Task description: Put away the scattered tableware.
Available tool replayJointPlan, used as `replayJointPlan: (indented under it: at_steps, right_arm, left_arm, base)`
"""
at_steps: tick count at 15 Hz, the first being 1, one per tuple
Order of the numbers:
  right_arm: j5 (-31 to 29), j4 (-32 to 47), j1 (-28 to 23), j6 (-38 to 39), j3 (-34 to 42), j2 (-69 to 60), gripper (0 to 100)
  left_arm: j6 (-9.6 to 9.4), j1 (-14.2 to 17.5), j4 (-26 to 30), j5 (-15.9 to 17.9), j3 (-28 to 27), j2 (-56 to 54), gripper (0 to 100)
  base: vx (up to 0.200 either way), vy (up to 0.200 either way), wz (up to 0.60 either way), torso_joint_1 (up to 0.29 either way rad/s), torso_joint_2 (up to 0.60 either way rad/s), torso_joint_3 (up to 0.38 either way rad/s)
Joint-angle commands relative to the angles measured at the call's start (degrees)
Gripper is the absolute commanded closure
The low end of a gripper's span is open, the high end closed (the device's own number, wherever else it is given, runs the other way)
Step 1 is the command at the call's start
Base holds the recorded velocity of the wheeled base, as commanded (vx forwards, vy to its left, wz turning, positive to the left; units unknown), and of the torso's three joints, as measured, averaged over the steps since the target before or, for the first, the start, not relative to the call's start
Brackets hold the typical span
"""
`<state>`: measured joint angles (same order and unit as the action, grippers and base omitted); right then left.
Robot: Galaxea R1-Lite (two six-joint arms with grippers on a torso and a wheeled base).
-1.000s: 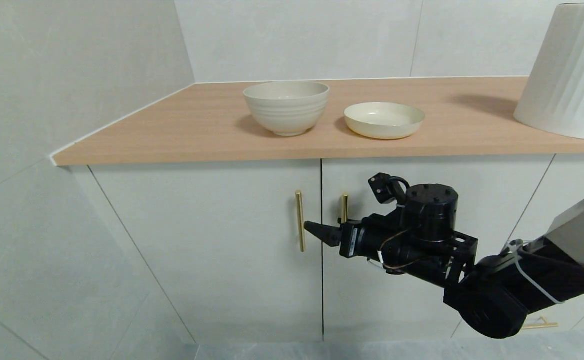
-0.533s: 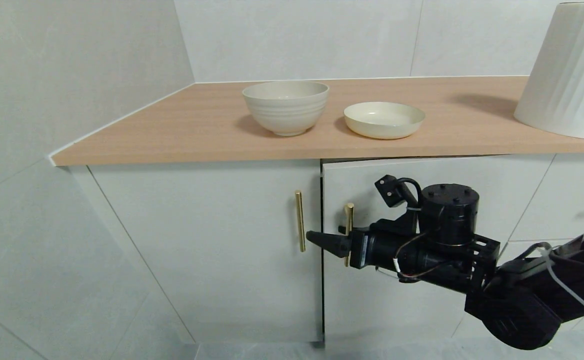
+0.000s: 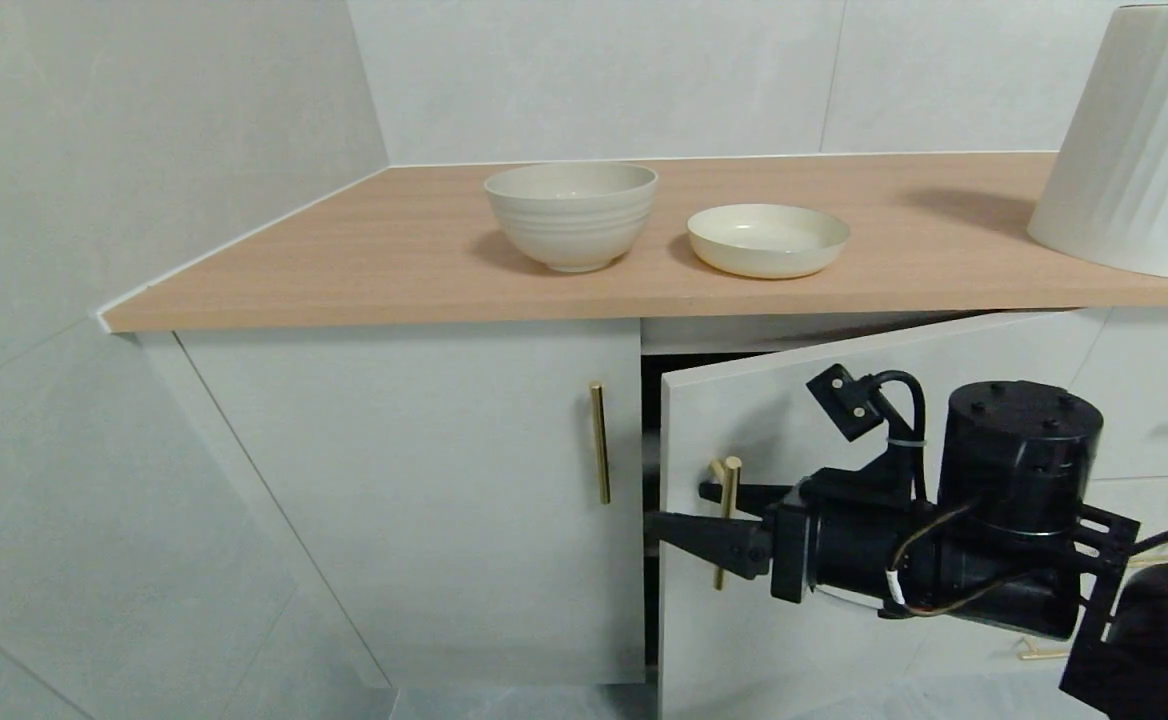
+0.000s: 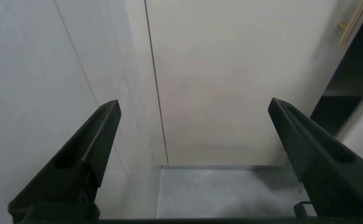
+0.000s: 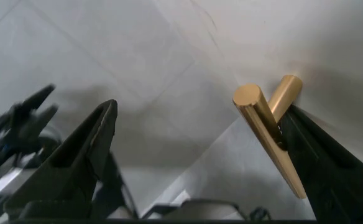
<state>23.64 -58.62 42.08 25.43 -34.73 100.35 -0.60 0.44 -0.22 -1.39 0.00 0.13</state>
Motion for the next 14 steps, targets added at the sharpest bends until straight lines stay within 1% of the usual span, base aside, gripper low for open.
replayJointPlan:
  at_steps: [1,3,5,6,7,8,9,11,12,13,14]
  right_arm:
    - [0.4,-0.1,1.7,0.1,2.5,-3.5,0]
    - [0.5,-0.1,2.2,0.0,2.9,-3.1,0]
    - [0.5,-0.1,2.3,0.0,3.4,-3.1,0]
    - [0.5,-0.1,2.4,0.0,3.6,-3.3,0]
    - [0.5,-0.1,2.5,0.0,3.6,-3.5,0]
    - [0.5,-0.2,2.5,-0.1,3.6,-3.6,0]
    - [0.5,-0.2,2.5,-0.1,3.6,-3.6,0]
    - [0.5,-0.2,2.5,-0.1,3.6,-3.5,0]
    - [0.5,-0.2,2.5,-0.1,3.6,-3.5,0]
    - [0.5,-0.2,2.5,-0.1,3.6,-3.5,0]
    - [0.5,-0.4,2.6,-0.1,3.6,-3.6,0]
  left_arm:
    - [0.07,0.0,0.0,0.0,0.0,0.0,0]
    - [0.07,0.0,0.0,0.0,0.0,0.0,0]
    - [0.42,0.0,0.0,-1.6,0.0,0.0,0]
    - [0.16,0.0,-0.7,-1.9,0.0,0.0,0]
    - [0.16,0.0,-2.6,-1.4,-1.8,0.0,0]
    - [0.25,-0.2,-2.2,0.9,-4.8,0.2,0]
    - [0.25,-0.6,0.7,5.5,-7.6,0.9,0]
    - [0.33,-0.7,9.6,16.9,-13.9,4.5,0]
    - [0.33,-0.7,11.9,21.2,-16.9,8.9,0]
    - [0.33,-0.7,11.9,22.9,-18.8,13.1,0]
    - [0.33,-0.7,11.5,24.6,-23.5,22.0,0]
  base:
    - [0.000,0.000,0.00,0.000,0.00,0.000]
    - [0.000,0.000,0.00,0.000,0.00,0.000]
    - [0.000,0.000,0.00,0.000,0.00,0.000]
    - [0.000,0.000,0.00,0.000,0.00,0.000]
    - [0.000,0.000,0.00,0.000,0.00,0.000]
    - [0.000,0.000,0.00,0.000,0.00,0.000]
    - [0.000,0.000,0.00,0.000,0.00,0.000]
    - [0.000,0.000,0.00,0.000,0.00,0.000]
    - [0.000,0.000,0.00,0.000,0.00,0.000]
    - [0.000,0.000,0.00,0.000,0.00,0.000]
    - [0.000,0.000,0.00,0.000,0.00,0.000]
